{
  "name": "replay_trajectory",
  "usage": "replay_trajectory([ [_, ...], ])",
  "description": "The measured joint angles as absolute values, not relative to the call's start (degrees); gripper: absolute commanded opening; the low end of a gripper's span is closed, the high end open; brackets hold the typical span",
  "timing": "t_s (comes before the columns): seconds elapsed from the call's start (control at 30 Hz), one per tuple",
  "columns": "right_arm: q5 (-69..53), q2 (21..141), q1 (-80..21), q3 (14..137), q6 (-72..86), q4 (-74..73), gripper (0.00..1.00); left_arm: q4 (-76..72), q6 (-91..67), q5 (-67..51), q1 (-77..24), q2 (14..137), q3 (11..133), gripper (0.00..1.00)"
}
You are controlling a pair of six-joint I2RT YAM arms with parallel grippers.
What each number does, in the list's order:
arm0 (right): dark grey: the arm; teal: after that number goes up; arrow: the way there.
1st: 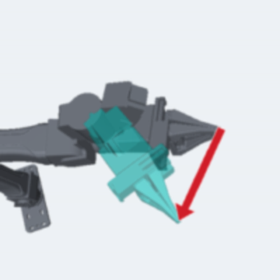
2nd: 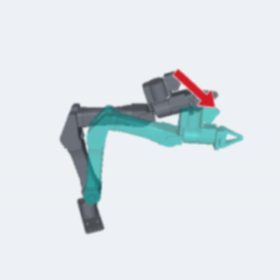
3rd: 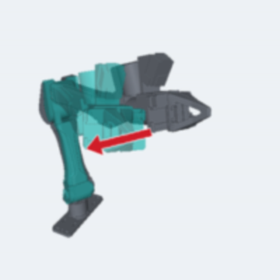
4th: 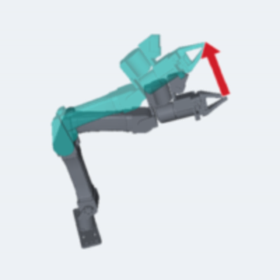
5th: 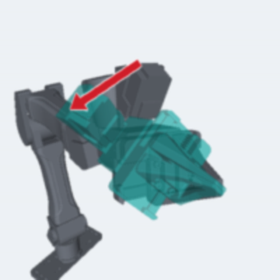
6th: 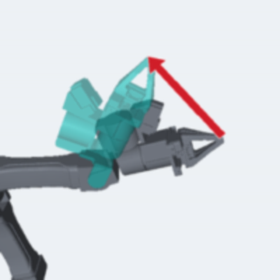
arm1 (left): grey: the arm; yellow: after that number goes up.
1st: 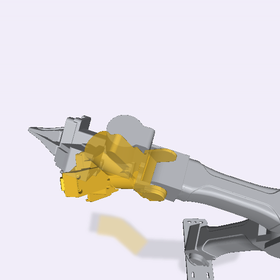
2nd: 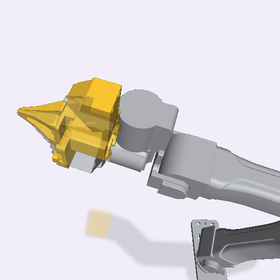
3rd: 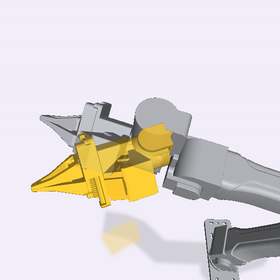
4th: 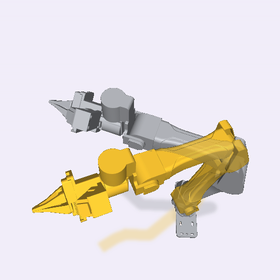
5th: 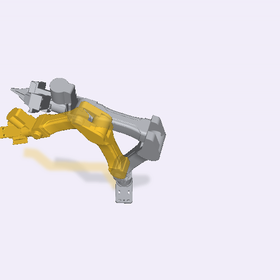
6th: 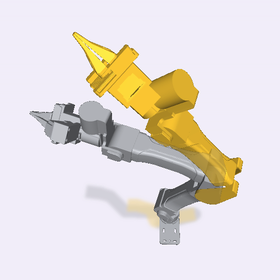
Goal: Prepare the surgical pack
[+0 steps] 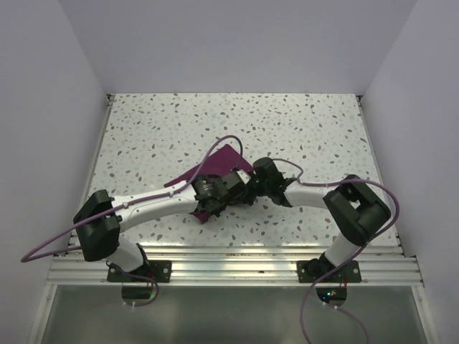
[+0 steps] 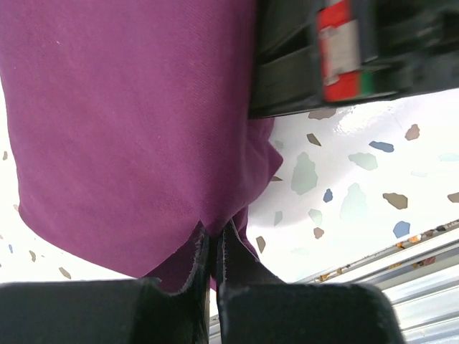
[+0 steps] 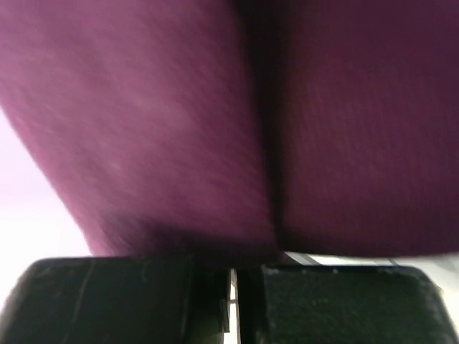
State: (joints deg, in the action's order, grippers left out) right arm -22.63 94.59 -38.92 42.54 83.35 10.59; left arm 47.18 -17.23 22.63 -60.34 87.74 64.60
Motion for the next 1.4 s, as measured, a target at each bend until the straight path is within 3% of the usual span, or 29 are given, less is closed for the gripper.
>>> replay_trajectory([
  [0.43,-19.9,102.8,-40.8,44.7,86.9,25.1,0.0,46.0,-15.4,18.5,-60.0,86.4,64.9,0.0],
  [0.63,-19.2,104.0,-40.9,48.1,83.2,19.7,0.02,45.5,-15.9,18.2,-59.8,86.3,64.9,0.0],
  [0.8,-17.8,100.4,-40.4,50.3,75.5,5.9,0.03,45.6,-16.3,17.7,-59.8,86.3,64.9,0.01],
  [0.87,-17.4,97.0,-39.9,50.9,72.7,0.4,0.03,45.7,-16.8,17.6,-59.8,86.3,64.9,0.07],
  [1.0,-17.2,87.8,-38.4,50.1,68.5,-6.7,0.04,45.7,-17.3,16.2,-59.8,86.3,64.9,0.46],
  [1.1,-17.4,83.4,-38.2,49.0,66.5,-9.0,0.03,45.5,-17.3,13.3,-59.5,85.5,64.9,0.57],
  [1.4,-20.5,84.3,-38.7,40.9,66.4,-4.6,0.02,43.9,-17.6,4.2,-48.7,76.1,64.9,0.54],
])
